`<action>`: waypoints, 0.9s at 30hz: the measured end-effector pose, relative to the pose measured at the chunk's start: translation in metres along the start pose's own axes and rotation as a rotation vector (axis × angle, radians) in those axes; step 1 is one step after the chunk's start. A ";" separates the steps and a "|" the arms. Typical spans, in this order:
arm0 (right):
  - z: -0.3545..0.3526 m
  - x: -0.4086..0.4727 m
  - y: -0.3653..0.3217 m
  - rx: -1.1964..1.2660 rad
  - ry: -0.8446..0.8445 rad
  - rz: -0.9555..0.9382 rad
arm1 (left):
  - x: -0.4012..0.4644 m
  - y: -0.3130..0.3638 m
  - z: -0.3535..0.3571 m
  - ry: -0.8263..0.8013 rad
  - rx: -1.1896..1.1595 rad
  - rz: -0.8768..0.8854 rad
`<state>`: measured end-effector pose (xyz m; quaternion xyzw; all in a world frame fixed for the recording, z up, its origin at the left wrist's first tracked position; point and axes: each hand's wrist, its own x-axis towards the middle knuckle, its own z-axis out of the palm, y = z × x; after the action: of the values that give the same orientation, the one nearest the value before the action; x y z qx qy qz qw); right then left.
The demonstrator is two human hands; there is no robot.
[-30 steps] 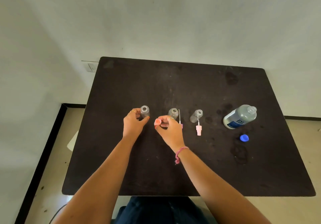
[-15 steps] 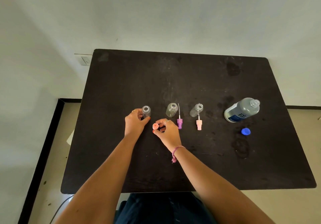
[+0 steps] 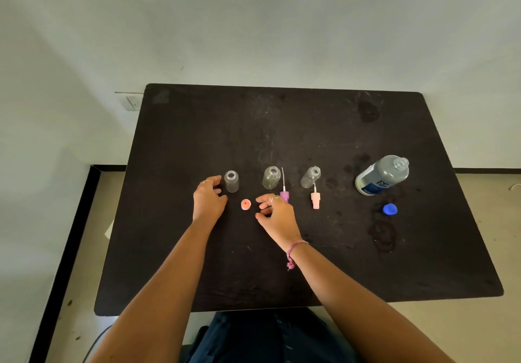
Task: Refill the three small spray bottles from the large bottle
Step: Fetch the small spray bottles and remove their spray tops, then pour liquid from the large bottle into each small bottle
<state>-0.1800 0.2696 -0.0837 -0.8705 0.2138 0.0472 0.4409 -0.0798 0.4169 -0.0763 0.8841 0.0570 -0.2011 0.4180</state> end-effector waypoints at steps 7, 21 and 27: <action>-0.040 -0.022 0.022 0.129 0.206 -0.008 | -0.028 0.033 -0.008 0.294 -0.266 0.142; -0.147 -0.040 0.099 0.259 0.543 0.201 | -0.077 0.110 0.075 0.094 -0.350 0.432; -0.180 -0.035 0.120 0.294 0.587 0.227 | -0.081 0.120 0.114 -0.027 -0.272 0.347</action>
<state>-0.2803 0.0774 -0.0547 -0.7448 0.4313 -0.1878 0.4732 -0.1564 0.2581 -0.0229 0.8133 -0.0751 -0.1281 0.5627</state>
